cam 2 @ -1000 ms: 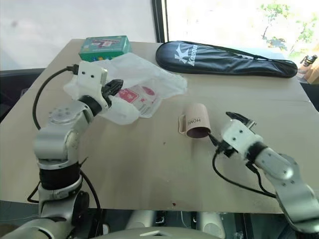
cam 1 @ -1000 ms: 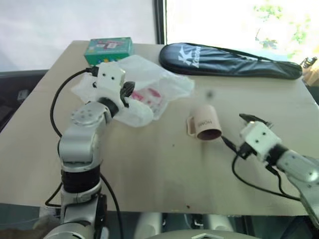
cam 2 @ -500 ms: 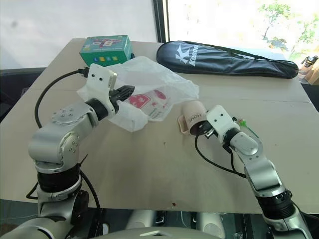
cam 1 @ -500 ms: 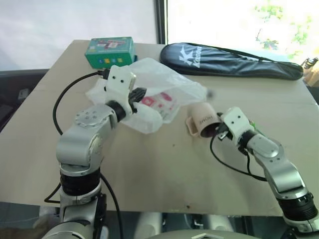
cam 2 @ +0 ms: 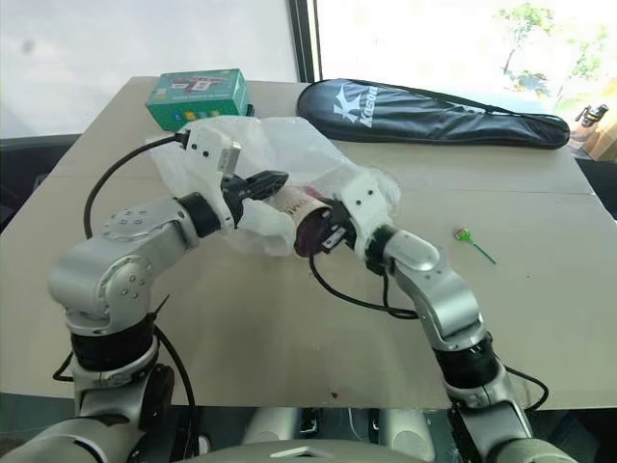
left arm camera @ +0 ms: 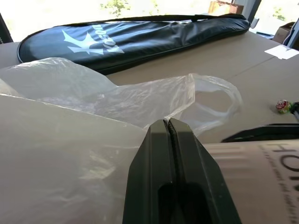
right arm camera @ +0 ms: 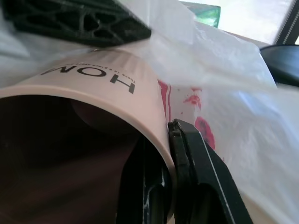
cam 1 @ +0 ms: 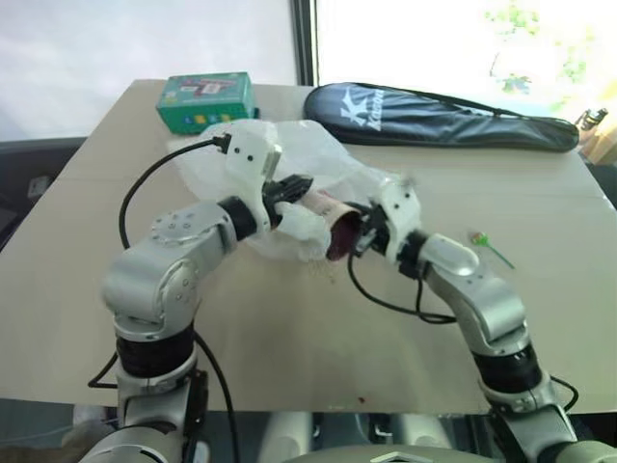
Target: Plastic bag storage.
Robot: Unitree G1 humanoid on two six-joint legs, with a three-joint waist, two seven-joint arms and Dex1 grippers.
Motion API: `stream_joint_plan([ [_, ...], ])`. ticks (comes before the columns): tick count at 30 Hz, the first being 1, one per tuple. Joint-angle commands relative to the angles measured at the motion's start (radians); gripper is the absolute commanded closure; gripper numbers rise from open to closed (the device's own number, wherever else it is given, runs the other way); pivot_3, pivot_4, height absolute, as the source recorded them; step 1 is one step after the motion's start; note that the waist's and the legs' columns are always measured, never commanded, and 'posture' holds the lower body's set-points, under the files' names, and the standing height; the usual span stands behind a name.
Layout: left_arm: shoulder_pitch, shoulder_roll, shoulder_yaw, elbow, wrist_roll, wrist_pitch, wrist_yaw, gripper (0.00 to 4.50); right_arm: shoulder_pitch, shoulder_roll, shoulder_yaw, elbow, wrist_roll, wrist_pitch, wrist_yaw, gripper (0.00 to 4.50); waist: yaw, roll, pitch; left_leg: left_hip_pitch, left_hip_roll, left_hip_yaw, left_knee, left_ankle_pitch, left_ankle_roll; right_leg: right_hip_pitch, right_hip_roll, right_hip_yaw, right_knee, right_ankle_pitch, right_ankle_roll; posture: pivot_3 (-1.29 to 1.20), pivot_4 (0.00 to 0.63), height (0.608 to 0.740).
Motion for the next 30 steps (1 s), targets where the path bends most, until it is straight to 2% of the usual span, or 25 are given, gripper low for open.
stream_joint_plan([
  [1,0.009,0.017,0.021,-0.061,-0.049,0.013,-0.005,4.5,-0.05,0.026,-0.008,0.055,0.01,-0.034,0.003,4.45,-0.002,0.0,0.0,0.0,0.0,0.0,0.0,0.0,0.0,0.0,0.0,0.0,0.0,0.0,0.0,0.0,0.15,0.74],
  [7,0.063,0.058,0.045,-0.12,-0.13,0.074,-0.014,4.5,-0.164,0.098,-0.106,0.311,-0.037,-0.096,-0.135,4.45,-0.01,0.0,0.0,0.0,0.0,0.0,0.0,0.0,0.0,0.0,0.0,0.0,0.001,0.0,0.0,0.0,0.15,0.74],
  [13,0.107,0.107,0.047,-0.141,-0.18,0.085,-0.02,4.5,-0.199,0.119,-0.167,0.37,-0.035,-0.116,-0.179,4.45,-0.01,0.001,0.001,0.0,0.0,0.0,-0.001,0.0,0.0,-0.001,-0.001,0.0,0.001,0.0,0.0,0.0,0.15,0.74],
  [16,0.103,0.099,0.037,-0.131,-0.18,0.067,0.003,4.5,-0.226,0.138,-0.157,0.431,-0.057,-0.147,-0.204,4.45,-0.01,0.001,0.001,0.0,0.0,0.0,-0.001,0.0,0.0,-0.001,-0.001,0.0,0.0,0.0,0.0,0.0,0.15,0.74],
  [19,0.083,0.058,0.032,-0.121,-0.192,0.066,0.033,4.5,-0.275,0.236,-0.103,0.575,-0.069,-0.238,-0.191,4.45,-0.015,0.001,0.001,0.0,0.0,0.0,-0.002,0.0,-0.001,-0.001,-0.001,0.0,0.0,0.0,0.0,0.0,0.15,0.74],
  [20,0.08,0.049,0.028,-0.124,-0.196,0.066,0.041,4.5,-0.288,0.274,-0.088,0.618,-0.044,-0.253,-0.137,4.45,-0.018,0.001,0.001,0.0,0.0,0.001,-0.002,0.001,-0.001,-0.001,0.0,0.001,0.0,0.0,-0.001,0.0,0.15,0.74],
  [22,0.081,0.027,0.025,-0.132,-0.197,0.063,0.061,4.5,-0.326,0.334,-0.035,0.736,-0.066,-0.327,-0.075,3.73,-0.028,0.001,0.001,0.001,0.0,0.0,-0.003,0.001,-0.002,-0.001,0.0,0.001,0.0,0.0,-0.001,0.0,0.15,0.74],
  [24,0.09,-0.007,0.041,-0.14,-0.205,0.063,0.088,4.5,-0.347,0.363,-0.025,0.799,-0.077,-0.37,-0.072,3.02,-0.024,0.001,0.001,0.001,0.0,0.0,-0.006,0.001,-0.002,-0.001,0.0,0.001,0.0,0.001,-0.001,0.0,0.15,0.74],
  [25,0.094,-0.021,0.051,-0.141,-0.21,0.065,0.099,4.5,-0.352,0.359,-0.026,0.802,-0.08,-0.385,-0.085,2.44,-0.021,0.001,0.001,0.001,-0.001,-0.001,-0.006,0.001,-0.002,-0.001,-0.001,0.0,0.0,0.001,-0.001,0.0,0.15,0.74],
  [26,0.1,-0.024,0.057,-0.143,-0.213,0.063,0.104,4.5,-0.353,0.347,-0.02,0.797,-0.095,-0.403,-0.103,2.1,-0.017,0.001,0.002,0.0,-0.001,-0.001,-0.005,0.001,-0.002,-0.001,-0.001,-0.001,-0.001,0.001,-0.001,0.0,0.15,0.74],
  [29,0.103,-0.039,0.065,-0.127,-0.213,0.052,0.118,4.5,-0.306,0.265,-0.023,0.676,-0.121,-0.387,-0.113,0.61,-0.012,0.001,0.002,-0.001,-0.001,-0.001,-0.005,0.001,-0.002,-0.001,-0.002,-0.001,-0.002,0.001,-0.001,0.0,0.15,0.74],
  [30,0.103,-0.038,0.059,-0.118,-0.203,0.04,0.121,4.5,-0.286,0.236,-0.03,0.625,-0.119,-0.369,-0.1,0.61,-0.011,0.001,0.002,-0.001,-0.001,-0.002,-0.006,0.001,-0.002,-0.002,-0.002,-0.001,-0.002,0.001,-0.001,0.0,0.15,0.74],
])
